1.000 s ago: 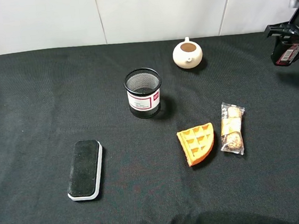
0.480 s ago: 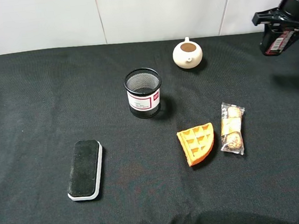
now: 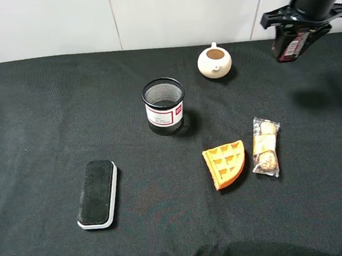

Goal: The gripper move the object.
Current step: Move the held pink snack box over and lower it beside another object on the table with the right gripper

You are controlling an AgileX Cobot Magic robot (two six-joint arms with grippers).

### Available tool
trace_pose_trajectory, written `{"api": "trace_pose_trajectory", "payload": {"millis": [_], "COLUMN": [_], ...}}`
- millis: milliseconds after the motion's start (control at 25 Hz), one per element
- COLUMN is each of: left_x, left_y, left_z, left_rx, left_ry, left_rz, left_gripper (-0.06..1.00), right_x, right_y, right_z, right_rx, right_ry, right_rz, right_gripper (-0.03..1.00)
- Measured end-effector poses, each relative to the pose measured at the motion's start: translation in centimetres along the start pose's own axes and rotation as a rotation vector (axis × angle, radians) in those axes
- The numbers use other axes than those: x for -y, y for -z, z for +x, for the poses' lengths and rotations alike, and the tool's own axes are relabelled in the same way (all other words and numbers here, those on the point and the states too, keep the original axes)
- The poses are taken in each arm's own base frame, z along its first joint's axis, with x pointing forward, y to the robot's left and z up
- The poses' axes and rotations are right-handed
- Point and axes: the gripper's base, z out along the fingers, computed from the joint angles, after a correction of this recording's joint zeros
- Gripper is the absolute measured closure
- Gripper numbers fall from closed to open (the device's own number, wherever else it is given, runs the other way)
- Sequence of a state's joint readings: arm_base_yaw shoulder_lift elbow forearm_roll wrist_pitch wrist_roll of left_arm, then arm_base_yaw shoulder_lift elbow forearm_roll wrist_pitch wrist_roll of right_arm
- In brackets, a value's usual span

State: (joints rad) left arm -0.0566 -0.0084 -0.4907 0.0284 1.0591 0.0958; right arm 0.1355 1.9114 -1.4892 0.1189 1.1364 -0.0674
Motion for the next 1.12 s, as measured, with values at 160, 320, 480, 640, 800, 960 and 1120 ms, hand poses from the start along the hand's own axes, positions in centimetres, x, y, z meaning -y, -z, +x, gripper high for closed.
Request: {"api": "trace_pose_trajectory", "payload": {"millis": [160, 320, 480, 640, 800, 960, 1120], "left_x": [0.0, 0.0, 0.0, 0.0, 0.0, 0.0, 0.0], "left_y": [0.0, 0.0, 0.0, 0.0, 0.0, 0.0, 0.0], "left_z": [0.0, 0.0, 0.0, 0.0, 0.0, 0.0, 0.0], "left_rx": [0.000, 0.000, 0.000, 0.000, 0.000, 0.000, 0.000], "left_ry": [0.000, 0.000, 0.000, 0.000, 0.000, 0.000, 0.000], "left_rz": [0.000, 0.000, 0.000, 0.000, 0.000, 0.000, 0.000], "left_gripper": [-0.01, -0.01, -0.01, -0.01, -0.01, -0.01, -0.01], "right_x": [-2.4, -4.4, -6.4, -8.3, -9.6, -11.3, -13.6], "right_y": [-0.2, -0.4, -0.6, -0.8, -0.4, 1.7, 3.8], "right_z": [0.1, 0.3, 0.6, 1.0, 1.2, 0.5, 0.0], "right_rx": [-0.009, -0.017, -0.024, -0.031, -0.041, 0.008, 0.084], "right_ry": [0.043, 0.081, 0.113, 0.149, 0.174, 0.213, 0.255], "right_rz": [-0.007, -0.012, -0.017, -0.021, -0.026, -0.034, -0.040], "right_gripper": [0.63, 0.63, 0.63, 0.63, 0.63, 0.63, 0.63]}}
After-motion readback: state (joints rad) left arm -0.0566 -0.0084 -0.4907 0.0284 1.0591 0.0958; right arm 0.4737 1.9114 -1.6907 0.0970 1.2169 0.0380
